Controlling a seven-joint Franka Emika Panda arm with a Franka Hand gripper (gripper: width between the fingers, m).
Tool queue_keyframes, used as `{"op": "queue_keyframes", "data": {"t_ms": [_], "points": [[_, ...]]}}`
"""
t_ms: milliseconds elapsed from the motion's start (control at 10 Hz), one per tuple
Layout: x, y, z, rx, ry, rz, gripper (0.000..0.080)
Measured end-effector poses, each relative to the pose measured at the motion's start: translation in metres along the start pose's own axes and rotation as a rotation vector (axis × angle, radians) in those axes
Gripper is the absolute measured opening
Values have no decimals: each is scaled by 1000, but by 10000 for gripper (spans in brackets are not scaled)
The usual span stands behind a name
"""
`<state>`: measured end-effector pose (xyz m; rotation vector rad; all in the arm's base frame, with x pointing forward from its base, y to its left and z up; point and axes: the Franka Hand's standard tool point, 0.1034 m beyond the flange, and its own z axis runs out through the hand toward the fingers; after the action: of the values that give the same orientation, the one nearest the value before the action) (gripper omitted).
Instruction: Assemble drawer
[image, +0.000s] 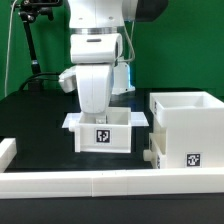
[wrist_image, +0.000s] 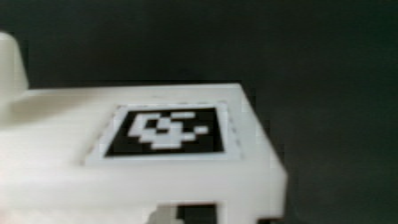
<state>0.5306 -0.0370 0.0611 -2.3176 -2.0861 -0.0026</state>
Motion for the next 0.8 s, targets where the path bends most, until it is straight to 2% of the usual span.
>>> {"op": "queue_keyframes", "data": {"t_ms": [100,200,600,800], "points": [[0,1,1,-19,1,0,42],[3,0,2,-15,1,-3,42],[35,1,6,6,0,-68,42],[35,1,6,10,-1,-68,42]]}}
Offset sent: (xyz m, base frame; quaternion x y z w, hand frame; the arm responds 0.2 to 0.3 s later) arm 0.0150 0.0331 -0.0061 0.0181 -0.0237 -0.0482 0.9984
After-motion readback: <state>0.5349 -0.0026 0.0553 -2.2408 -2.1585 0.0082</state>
